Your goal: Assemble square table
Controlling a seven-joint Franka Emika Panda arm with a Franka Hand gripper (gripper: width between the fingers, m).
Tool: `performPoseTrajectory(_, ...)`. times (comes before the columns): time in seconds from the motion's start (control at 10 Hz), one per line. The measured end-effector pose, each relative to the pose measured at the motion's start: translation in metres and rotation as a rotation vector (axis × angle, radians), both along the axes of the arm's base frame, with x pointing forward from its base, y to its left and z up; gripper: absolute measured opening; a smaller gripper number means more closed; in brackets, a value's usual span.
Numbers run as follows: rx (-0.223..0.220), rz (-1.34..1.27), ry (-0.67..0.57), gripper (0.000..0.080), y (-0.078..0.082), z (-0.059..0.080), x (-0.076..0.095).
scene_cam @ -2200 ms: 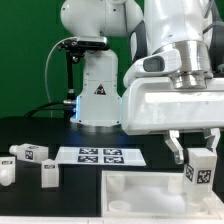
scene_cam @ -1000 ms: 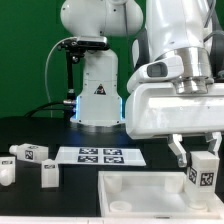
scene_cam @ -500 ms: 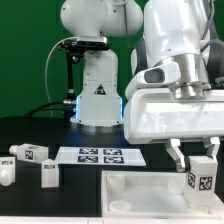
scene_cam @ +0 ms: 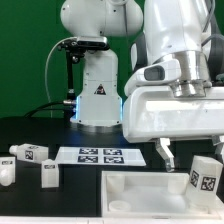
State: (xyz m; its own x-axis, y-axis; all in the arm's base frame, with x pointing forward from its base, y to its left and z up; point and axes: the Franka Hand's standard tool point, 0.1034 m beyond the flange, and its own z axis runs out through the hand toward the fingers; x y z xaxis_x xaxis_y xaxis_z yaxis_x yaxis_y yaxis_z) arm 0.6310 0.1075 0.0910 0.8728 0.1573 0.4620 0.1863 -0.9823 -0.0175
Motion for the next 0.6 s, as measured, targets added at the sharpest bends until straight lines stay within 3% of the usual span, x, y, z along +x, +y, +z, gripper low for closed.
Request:
performPoseTrajectory(0.3,0.014,-0.012,0.240,0.0647,0.015,0.000,0.009)
performPoseTrajectory(0.6,-0.002,0.007,0.306,0.0648,0.003,-0.012,0.005)
